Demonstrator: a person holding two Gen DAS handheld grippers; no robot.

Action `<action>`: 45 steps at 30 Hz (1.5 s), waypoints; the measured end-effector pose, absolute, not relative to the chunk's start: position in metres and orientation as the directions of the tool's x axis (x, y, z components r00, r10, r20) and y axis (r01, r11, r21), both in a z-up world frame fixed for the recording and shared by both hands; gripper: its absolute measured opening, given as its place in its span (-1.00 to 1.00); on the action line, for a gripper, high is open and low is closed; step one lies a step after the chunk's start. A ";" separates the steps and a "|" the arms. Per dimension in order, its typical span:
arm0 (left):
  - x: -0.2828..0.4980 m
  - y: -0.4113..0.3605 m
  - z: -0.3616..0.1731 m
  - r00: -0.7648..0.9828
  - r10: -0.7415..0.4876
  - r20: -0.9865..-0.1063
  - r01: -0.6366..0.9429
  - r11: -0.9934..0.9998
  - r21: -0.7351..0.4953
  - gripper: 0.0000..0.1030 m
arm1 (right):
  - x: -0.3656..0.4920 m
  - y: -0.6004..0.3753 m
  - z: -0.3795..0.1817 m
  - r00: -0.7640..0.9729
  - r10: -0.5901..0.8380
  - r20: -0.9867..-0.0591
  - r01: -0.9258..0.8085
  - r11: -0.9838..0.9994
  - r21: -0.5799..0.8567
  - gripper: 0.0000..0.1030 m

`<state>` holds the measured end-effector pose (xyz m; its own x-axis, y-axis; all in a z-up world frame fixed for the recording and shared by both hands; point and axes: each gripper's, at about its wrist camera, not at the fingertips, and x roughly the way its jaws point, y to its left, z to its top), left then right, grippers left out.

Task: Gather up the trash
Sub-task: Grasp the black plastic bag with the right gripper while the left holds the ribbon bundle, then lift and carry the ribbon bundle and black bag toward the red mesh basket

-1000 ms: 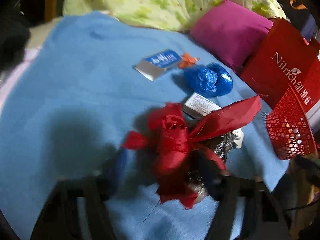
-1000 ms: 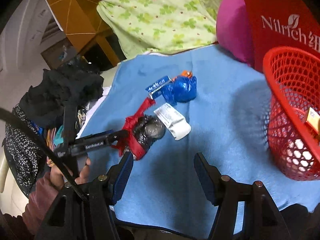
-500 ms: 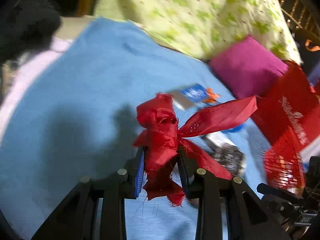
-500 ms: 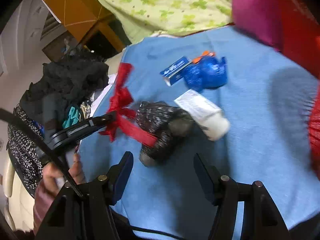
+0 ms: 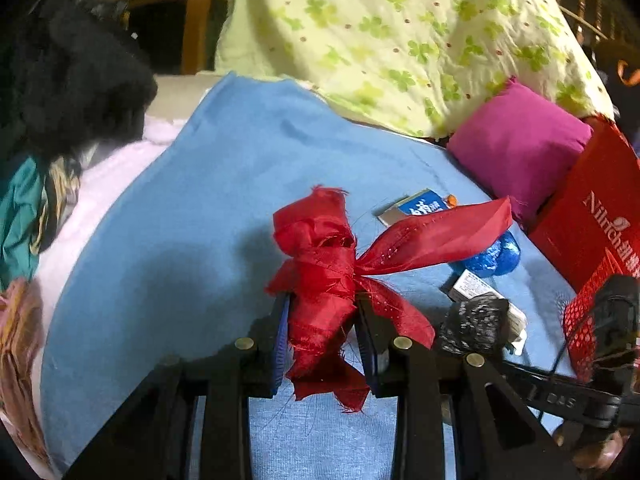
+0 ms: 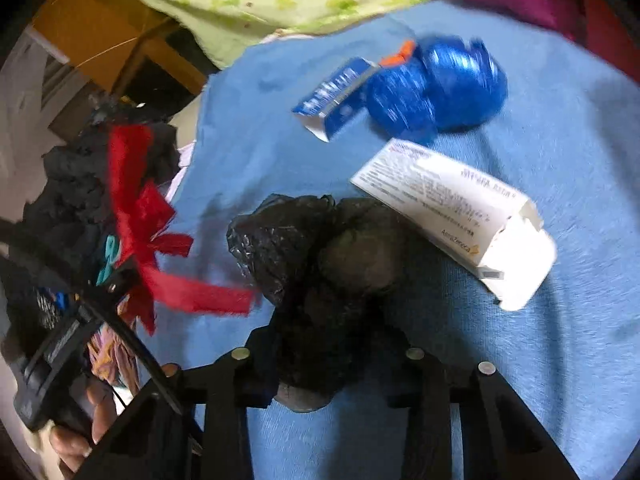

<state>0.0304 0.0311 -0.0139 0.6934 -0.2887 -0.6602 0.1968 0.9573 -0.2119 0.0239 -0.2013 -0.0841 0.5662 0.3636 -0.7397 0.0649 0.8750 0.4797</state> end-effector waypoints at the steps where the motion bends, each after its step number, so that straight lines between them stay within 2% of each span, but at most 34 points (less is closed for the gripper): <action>1: 0.027 0.029 -0.012 0.698 -0.291 -0.654 0.207 0.957 -0.205 -0.37 | 0.016 -0.202 -0.077 0.581 0.355 -0.732 0.044 0.885 0.464 -0.25; 6: 0.009 0.014 -0.003 0.710 -0.300 -0.637 0.250 0.953 -0.170 -0.37 | -0.026 -0.222 -0.045 0.648 0.323 -0.690 -0.016 0.911 0.411 -0.25; 13: -0.041 -0.024 0.038 0.770 -0.316 -0.554 0.298 0.946 -0.125 -0.37 | -0.075 -0.268 0.001 0.728 0.276 -0.627 -0.018 0.922 0.386 -0.25; 22: -0.093 -0.077 0.102 0.844 -0.237 -0.481 0.287 0.957 0.031 -0.36 | -0.134 -0.315 0.049 0.824 0.206 -0.529 0.006 0.929 0.371 -0.25; 33: -0.137 -0.112 0.134 0.881 -0.189 -0.434 0.264 0.957 0.117 -0.35 | -0.180 -0.337 0.078 0.871 0.193 -0.451 -0.008 0.924 0.382 -0.24; 45: -0.158 -0.136 0.150 0.892 -0.200 -0.405 0.284 0.946 0.159 -0.35 | -0.200 -0.350 0.091 0.903 0.185 -0.388 -0.021 0.920 0.390 -0.24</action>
<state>-0.1581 -0.1357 0.1500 0.8923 -0.2000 -0.4047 0.2841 0.9455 0.1590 -0.2004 -0.3501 0.0911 0.9028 0.1851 -0.3881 -0.0208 0.9204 0.3905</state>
